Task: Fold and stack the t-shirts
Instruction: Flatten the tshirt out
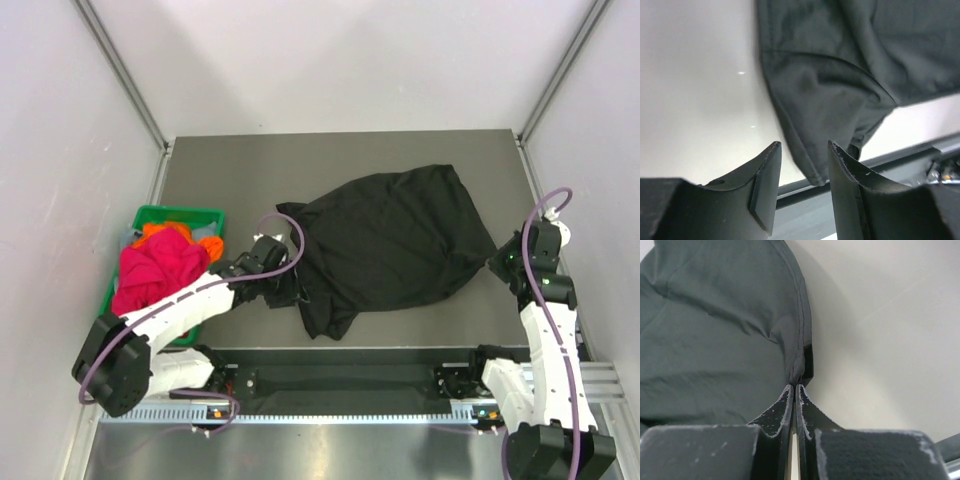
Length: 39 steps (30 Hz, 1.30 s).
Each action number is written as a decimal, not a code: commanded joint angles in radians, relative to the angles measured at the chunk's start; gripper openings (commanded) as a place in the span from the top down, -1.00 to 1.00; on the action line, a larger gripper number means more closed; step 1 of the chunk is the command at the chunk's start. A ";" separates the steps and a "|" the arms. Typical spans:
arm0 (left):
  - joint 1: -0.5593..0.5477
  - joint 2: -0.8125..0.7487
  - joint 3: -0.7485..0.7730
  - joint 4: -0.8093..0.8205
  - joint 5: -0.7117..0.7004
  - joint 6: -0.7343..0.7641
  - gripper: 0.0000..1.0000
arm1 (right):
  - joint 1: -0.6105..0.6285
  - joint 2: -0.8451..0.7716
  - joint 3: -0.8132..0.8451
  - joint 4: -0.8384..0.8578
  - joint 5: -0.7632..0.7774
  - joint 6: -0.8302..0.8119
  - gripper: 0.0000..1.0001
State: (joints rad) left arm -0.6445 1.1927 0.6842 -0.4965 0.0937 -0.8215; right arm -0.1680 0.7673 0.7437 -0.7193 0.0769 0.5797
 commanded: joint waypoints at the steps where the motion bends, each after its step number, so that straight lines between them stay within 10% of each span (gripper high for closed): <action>1: -0.006 -0.028 -0.047 0.177 0.154 -0.033 0.06 | -0.013 -0.019 -0.006 0.067 -0.022 0.000 1.00; 34: -0.175 0.085 -0.074 0.069 0.002 -0.266 0.29 | -0.011 -0.074 -0.058 0.092 -0.039 -0.023 1.00; 39: -0.175 0.074 -0.055 0.004 -0.048 -0.255 0.69 | -0.011 -0.071 -0.061 0.093 -0.034 -0.027 1.00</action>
State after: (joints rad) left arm -0.8139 1.2778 0.5808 -0.4461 0.0990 -1.0786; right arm -0.1680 0.7067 0.6807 -0.6613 0.0322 0.5690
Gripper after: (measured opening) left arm 0.197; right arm 0.007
